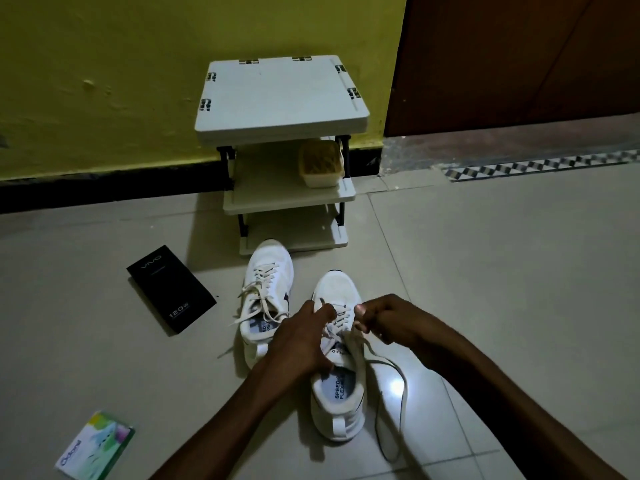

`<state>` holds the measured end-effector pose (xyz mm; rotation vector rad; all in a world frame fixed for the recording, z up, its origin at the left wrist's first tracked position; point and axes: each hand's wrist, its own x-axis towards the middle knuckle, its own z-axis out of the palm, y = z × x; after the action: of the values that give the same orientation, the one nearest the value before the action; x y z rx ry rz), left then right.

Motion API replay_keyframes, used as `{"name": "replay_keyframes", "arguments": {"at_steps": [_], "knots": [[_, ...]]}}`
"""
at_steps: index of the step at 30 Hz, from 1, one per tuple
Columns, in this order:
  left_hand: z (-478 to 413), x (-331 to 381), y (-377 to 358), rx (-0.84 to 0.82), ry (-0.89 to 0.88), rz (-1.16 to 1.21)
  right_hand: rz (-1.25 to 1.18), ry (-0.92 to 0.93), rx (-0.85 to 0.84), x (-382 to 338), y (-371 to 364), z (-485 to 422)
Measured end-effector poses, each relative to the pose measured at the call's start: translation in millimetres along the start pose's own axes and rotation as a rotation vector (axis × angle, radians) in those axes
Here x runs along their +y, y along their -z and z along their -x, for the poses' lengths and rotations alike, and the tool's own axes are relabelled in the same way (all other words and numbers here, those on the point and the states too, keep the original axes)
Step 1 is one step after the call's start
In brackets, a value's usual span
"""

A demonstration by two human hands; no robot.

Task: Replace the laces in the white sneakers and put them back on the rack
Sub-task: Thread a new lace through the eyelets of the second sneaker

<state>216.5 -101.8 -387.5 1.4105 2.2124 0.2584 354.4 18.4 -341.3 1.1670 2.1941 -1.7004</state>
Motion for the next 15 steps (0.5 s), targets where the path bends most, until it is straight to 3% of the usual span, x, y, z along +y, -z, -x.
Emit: {"name": "replay_keyframes", "arguments": {"at_steps": [3, 6, 10, 15], "knots": [[-2.0, 0.6, -1.4, 0.007, -0.007, -0.015, -0.357, 0.106, -0.016, -31.2, 13.6, 18.6], [-2.0, -1.5, -5.4, 0.034, -0.014, 0.011, -0.713, 0.288, -0.138, -73.5, 34.8, 47.4], [1.3, -7.9, -10.8, 0.081, 0.032, 0.075, -0.785, 0.409, -0.193, -97.4, 47.3, 60.0], [2.3, -4.2, -3.1, 0.021, -0.005, 0.016, -0.945, 0.342, -0.328, -82.7, 39.7, 42.0]]}}
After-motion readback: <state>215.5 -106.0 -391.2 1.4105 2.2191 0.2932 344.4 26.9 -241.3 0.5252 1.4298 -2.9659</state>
